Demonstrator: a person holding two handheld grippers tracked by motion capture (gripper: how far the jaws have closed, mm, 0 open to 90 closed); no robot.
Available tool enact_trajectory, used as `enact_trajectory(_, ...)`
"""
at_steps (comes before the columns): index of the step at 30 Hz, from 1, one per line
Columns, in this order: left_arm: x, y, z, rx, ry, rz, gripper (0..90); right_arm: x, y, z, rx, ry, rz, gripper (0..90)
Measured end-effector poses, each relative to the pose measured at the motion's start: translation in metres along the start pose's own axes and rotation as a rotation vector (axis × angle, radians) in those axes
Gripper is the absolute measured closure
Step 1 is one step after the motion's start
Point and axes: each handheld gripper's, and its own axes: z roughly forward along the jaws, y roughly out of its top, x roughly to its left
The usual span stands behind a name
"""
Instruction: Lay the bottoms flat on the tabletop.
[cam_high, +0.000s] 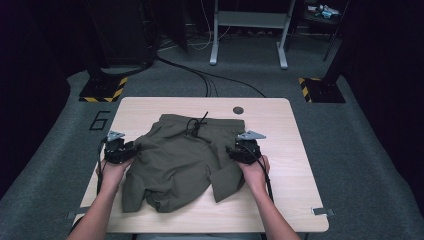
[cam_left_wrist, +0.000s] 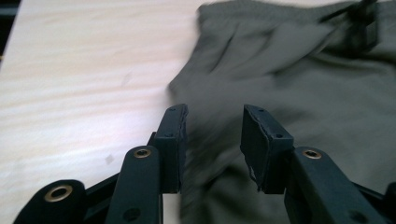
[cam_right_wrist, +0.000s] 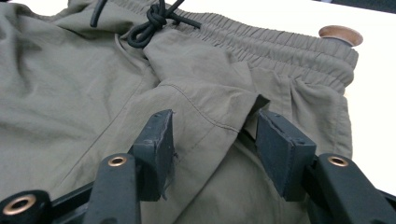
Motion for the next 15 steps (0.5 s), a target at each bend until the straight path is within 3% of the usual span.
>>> enact_trajectory(3, -0.013, 0.005, 0.006, -0.001, -0.013, 0.018, 59.6, 0.000, 0.000, 0.005, -0.001, 0.004, 0.006, 47.8)
enact_trajectory(7, -0.028, 0.010, 0.014, 0.003, -0.025, 0.001, 57.7, 0.002, -0.001, 0.011, 0.003, -0.002, -0.004, 53.6)
enact_trajectory(8, -0.040, 0.012, 0.019, 0.005, -0.029, 0.014, 56.5, 0.003, -0.001, 0.012, 0.000, -0.001, -0.007, 55.3)
enact_trajectory(9, -0.040, 0.012, 0.019, 0.005, -0.029, 0.014, 56.1, 0.003, -0.001, 0.012, 0.000, -0.001, -0.007, 55.3)
enact_trajectory(11, -0.054, 0.014, 0.025, 0.013, -0.044, 0.042, 55.9, 0.004, 0.000, 0.012, -0.004, 0.000, -0.023, 60.0)
enact_trajectory(15, -0.076, 0.015, 0.038, 0.040, -0.076, 0.094, 52.2, 0.005, 0.004, 0.008, 0.016, 0.007, -0.048, 82.4)
